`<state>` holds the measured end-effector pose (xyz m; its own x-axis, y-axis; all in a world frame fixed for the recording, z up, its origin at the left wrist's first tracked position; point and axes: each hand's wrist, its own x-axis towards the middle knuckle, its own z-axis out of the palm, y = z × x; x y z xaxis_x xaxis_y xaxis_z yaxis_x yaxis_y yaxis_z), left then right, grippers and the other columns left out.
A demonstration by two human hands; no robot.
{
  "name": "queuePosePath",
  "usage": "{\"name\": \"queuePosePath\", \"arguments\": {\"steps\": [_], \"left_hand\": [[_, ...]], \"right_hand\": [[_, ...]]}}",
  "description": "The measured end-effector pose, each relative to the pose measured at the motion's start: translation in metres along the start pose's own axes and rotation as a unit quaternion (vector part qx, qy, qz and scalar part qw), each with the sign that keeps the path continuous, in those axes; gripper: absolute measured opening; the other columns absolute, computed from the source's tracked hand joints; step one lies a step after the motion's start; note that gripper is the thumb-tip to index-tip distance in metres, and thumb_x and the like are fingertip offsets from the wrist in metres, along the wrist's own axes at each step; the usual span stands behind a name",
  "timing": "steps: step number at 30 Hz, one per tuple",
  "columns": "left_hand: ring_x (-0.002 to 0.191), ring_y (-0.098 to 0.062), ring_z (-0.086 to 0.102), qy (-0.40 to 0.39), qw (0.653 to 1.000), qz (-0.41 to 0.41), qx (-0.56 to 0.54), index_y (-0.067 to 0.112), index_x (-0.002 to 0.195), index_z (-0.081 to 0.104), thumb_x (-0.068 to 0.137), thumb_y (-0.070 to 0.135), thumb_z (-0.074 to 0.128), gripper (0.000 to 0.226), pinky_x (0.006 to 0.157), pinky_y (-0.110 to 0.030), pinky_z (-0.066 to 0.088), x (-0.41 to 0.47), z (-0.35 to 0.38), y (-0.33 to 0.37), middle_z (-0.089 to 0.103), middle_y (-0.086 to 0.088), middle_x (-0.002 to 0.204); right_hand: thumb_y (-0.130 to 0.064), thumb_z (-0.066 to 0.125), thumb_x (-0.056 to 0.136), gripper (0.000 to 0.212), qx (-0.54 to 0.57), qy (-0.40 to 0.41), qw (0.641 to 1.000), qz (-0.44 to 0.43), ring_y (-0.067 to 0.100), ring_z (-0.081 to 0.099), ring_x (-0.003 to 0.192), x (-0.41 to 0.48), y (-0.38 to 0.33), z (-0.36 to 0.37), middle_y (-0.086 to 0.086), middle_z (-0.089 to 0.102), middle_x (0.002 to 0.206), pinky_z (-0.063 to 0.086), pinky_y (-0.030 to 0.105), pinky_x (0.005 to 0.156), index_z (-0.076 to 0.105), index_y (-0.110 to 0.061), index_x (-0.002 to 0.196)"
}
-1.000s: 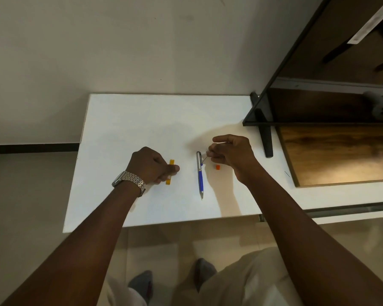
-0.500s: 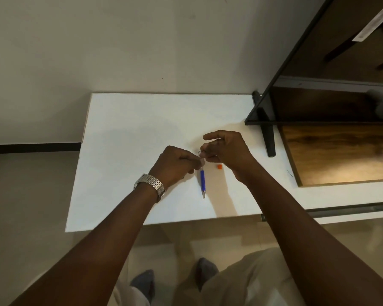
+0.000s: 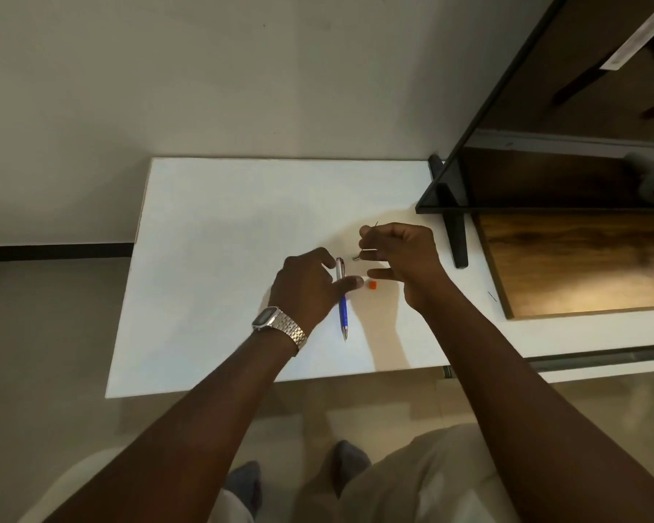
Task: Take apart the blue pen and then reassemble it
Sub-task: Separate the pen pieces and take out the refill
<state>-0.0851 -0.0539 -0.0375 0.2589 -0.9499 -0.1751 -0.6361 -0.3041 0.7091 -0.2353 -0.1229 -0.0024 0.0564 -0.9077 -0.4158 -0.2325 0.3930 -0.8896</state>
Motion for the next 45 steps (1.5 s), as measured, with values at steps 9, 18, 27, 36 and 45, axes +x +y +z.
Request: {"name": "queuePosePath", "arguments": {"steps": [9, 18, 27, 36, 45], "left_hand": [[0.088, -0.026, 0.072, -0.040, 0.999, -0.020, 0.025, 0.013, 0.097, 0.075, 0.077, 0.026, 0.077, 0.024, 0.078, -0.034, 0.057, -0.001, 0.007, 0.001, 0.078, -0.006, 0.091], [0.060, 0.000, 0.068, 0.013, 0.993, 0.047, -0.105, 0.020, 0.085, 0.071, 0.077, 0.019, 0.078, 0.011, 0.051, -0.004, 0.044, -0.014, -0.014, 0.018, 0.068, 0.014, 0.066], [0.060, 0.009, 0.065, 0.031, 0.989, 0.065, -0.128, 0.022, 0.086, 0.071, 0.077, 0.018, 0.076, 0.011, 0.055, -0.002, 0.041, -0.017, -0.019, 0.023, 0.072, 0.010, 0.071], [0.065, 0.003, 0.068, 0.028, 0.988, 0.067, -0.139, 0.020, 0.089, 0.072, 0.078, 0.017, 0.078, 0.013, 0.056, -0.003, 0.043, -0.017, -0.020, 0.022, 0.071, 0.011, 0.071], [0.059, 0.001, 0.071, 0.017, 0.980, 0.056, -0.188, 0.019, 0.092, 0.073, 0.079, 0.014, 0.078, 0.014, 0.056, -0.013, 0.053, -0.015, -0.020, 0.022, 0.075, 0.006, 0.077]], "right_hand": [[-0.028, 0.077, 0.092, 0.024, -0.002, 0.009, 1.000, -0.028, 0.025, 0.080, 0.083, -0.003, -0.001, 0.001, 0.011, 0.080, 0.092, 0.064, 0.044, 0.074, 0.078, -0.005, 0.098], [-0.025, 0.074, 0.095, 0.008, 0.056, -0.007, 0.993, -0.103, 0.026, 0.080, 0.087, -0.008, -0.022, -0.004, 0.009, 0.081, 0.089, 0.065, 0.043, 0.074, 0.078, -0.019, 0.092], [-0.025, 0.074, 0.095, 0.009, 0.056, 0.005, 0.988, -0.142, 0.024, 0.081, 0.084, -0.018, -0.030, -0.002, 0.008, 0.081, 0.085, 0.066, 0.045, 0.073, 0.077, -0.017, 0.093], [-0.030, 0.073, 0.095, 0.012, 0.062, 0.022, 0.987, -0.150, 0.023, 0.081, 0.081, -0.021, -0.033, -0.003, 0.005, 0.080, 0.087, 0.066, 0.046, 0.068, 0.075, -0.019, 0.092], [-0.024, 0.077, 0.092, 0.009, -0.007, 0.006, 0.987, -0.159, 0.019, 0.080, 0.083, -0.017, -0.026, -0.002, 0.003, 0.081, 0.090, 0.066, 0.035, 0.065, 0.079, -0.017, 0.087]]}}
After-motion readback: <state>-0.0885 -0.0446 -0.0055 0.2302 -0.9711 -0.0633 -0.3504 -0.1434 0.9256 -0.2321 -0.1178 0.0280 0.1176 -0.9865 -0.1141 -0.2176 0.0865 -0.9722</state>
